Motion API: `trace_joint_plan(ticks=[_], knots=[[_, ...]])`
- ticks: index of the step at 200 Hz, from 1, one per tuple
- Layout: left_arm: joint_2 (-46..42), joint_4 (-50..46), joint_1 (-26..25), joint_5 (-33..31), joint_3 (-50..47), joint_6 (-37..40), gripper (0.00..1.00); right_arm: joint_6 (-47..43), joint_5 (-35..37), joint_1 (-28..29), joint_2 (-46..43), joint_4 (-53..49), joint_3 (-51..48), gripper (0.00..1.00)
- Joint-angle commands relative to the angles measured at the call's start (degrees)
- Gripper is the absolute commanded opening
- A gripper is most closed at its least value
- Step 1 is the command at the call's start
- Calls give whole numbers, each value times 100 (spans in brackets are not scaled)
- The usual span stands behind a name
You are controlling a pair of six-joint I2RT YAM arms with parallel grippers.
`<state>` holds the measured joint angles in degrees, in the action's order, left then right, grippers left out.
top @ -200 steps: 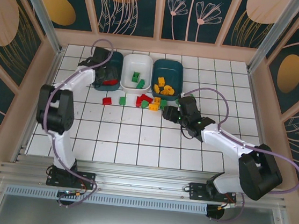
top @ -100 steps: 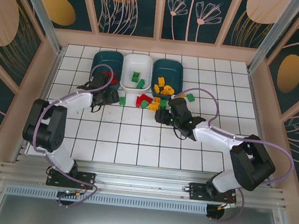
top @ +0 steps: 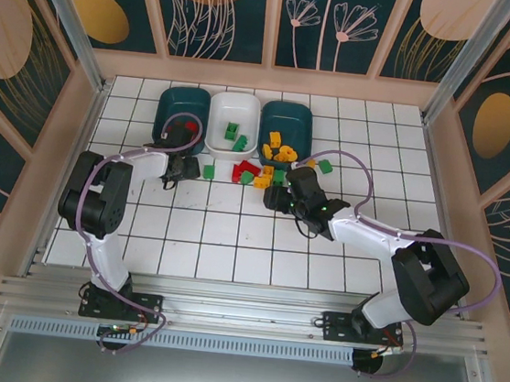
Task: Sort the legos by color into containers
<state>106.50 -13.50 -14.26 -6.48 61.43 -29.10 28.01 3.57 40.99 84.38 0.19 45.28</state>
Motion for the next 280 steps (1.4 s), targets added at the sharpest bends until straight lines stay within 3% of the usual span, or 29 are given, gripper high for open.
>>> trace_joint_plan(ticks=[1,84,175,209,280], knots=[[122,83,-6,11,-39,133,60,17,126,30,-93,44,88,64],[-397,-156,-44,-140,-80,247,47,55,102,32,-203,41,73,64],[-1470,-605,-262,137,606,122,43,73,73,40,-308,80,-10,64],[-868,-770,-51,256,1541,203,43,77,47,44,-308,107,-28,64],[1341,-1487,541,294,3793,292,47,29,12,128,-353,3,69,64]])
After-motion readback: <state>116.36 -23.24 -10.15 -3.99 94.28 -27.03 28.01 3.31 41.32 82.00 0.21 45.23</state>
